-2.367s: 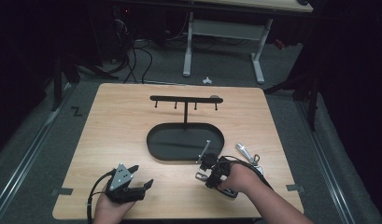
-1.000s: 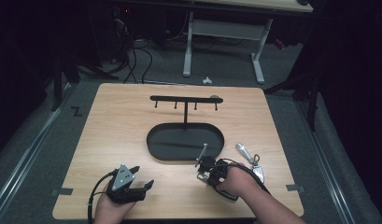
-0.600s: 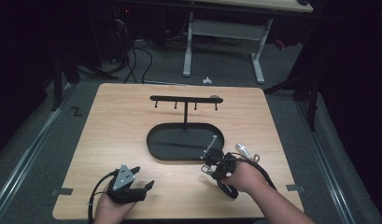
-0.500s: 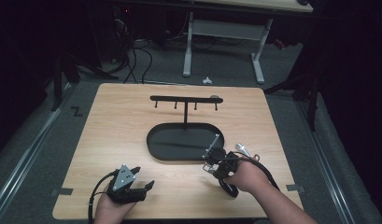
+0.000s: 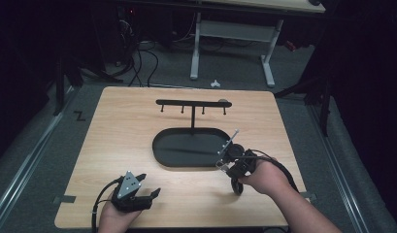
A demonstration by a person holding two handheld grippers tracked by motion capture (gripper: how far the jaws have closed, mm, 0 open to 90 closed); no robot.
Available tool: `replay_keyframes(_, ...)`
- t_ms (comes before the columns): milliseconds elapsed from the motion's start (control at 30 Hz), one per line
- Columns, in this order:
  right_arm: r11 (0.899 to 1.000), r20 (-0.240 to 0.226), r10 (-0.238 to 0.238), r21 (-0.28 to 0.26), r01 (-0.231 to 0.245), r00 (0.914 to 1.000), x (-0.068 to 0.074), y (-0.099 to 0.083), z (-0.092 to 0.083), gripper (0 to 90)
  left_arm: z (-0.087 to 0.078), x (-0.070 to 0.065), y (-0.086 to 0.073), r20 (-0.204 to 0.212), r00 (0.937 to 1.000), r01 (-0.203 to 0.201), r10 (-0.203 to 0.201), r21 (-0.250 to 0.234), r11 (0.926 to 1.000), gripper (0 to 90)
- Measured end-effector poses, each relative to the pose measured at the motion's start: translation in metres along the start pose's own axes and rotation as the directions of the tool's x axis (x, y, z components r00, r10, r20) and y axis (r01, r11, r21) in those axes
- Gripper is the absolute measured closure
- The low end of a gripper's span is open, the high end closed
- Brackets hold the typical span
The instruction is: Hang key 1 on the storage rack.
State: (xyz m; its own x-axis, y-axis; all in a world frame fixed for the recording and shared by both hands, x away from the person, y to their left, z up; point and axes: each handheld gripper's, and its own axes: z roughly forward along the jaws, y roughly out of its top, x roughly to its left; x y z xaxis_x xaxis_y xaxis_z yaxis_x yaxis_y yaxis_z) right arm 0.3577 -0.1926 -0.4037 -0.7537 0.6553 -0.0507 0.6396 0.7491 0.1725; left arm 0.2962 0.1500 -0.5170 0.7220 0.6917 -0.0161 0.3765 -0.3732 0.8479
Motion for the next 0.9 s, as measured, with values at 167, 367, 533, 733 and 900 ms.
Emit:
replay_keyframes(167,1.0,0.009,-0.001,-0.013,0.002,1.0,-0.002,0.004,-0.008,80.4,0.0,0.0,0.0,-0.002,1.0,0.002,-0.002,-0.002,1.0,26.6)
replay_keyframes(367,0.999,0.008,0.007,-0.033,-0.007,0.9999,-0.005,0.012,-0.016,80.4,0.0,0.001,0.0,0.001,1.0,0.002,-0.002,0.0,1.0,26.6)
replay_keyframes(533,0.999,0.001,0.01,-0.039,-0.01,0.9999,-0.007,0.019,-0.02,80.4,0.001,0.0,-0.001,0.004,1.0,0.0,0.0,0.003,1.0,26.7)
replay_keyframes(733,0.998,-0.006,0.019,-0.056,-0.019,0.9998,-0.011,0.027,-0.025,80.4,0.0,0.0,-0.001,0.007,1.0,-0.002,0.002,0.005,1.0,26.8)
replay_keyframes(900,0.997,-0.009,0.023,-0.074,-0.023,0.9997,-0.015,0.033,-0.028,80.4,0.0,0.0,-0.001,0.009,1.0,-0.003,0.003,0.009,1.0,26.8)
